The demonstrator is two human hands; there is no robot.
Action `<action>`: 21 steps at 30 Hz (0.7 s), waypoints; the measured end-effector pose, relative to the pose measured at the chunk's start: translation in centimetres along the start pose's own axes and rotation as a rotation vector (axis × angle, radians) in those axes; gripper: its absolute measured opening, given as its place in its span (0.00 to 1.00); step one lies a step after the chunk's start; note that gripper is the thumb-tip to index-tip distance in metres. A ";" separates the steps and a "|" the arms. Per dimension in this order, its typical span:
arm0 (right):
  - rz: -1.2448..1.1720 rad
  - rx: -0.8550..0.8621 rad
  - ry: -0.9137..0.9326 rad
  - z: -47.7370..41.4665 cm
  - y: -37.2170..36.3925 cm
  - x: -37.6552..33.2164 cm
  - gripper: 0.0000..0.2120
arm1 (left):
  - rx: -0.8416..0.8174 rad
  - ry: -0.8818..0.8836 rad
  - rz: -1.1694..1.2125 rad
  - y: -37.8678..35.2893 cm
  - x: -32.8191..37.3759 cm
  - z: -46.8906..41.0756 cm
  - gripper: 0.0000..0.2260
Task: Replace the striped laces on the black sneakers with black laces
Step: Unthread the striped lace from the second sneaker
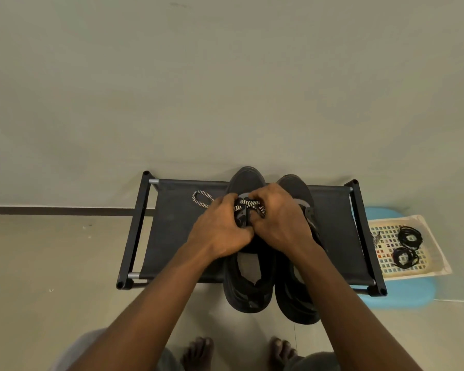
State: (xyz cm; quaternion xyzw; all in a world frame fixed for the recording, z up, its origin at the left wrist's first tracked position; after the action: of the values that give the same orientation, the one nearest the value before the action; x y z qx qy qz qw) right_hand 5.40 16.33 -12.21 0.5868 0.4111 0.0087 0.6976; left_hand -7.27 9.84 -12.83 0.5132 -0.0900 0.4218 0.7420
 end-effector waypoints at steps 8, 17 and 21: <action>0.321 0.049 0.050 -1.1 -0.9 -1.6 0.04 | 0.063 -0.041 0.030 0.3 -0.3 0.6 0.32; -0.215 0.300 -0.463 -0.9 -0.2 1.8 0.04 | -0.007 0.059 0.105 0.7 -0.6 -0.9 0.31; -0.447 0.333 -0.632 -0.9 0.1 3.4 0.04 | -0.050 0.072 0.147 0.6 -0.7 -1.1 0.31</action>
State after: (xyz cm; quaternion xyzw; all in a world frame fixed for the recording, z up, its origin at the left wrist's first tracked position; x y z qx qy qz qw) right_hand 7.14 18.78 -14.01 0.5616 0.2900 -0.3899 0.6696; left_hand -8.47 10.50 -13.34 0.4711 -0.1113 0.4909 0.7244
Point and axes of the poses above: each hand's wrist, its own z-axis away from the middle knuckle, its own y-axis out of the back of the hand, x = y × z, the point moved 4 cm from there along -z, towards the middle knuckle, and after that the axes turned 6 degrees about y, right-handed, at the moved point
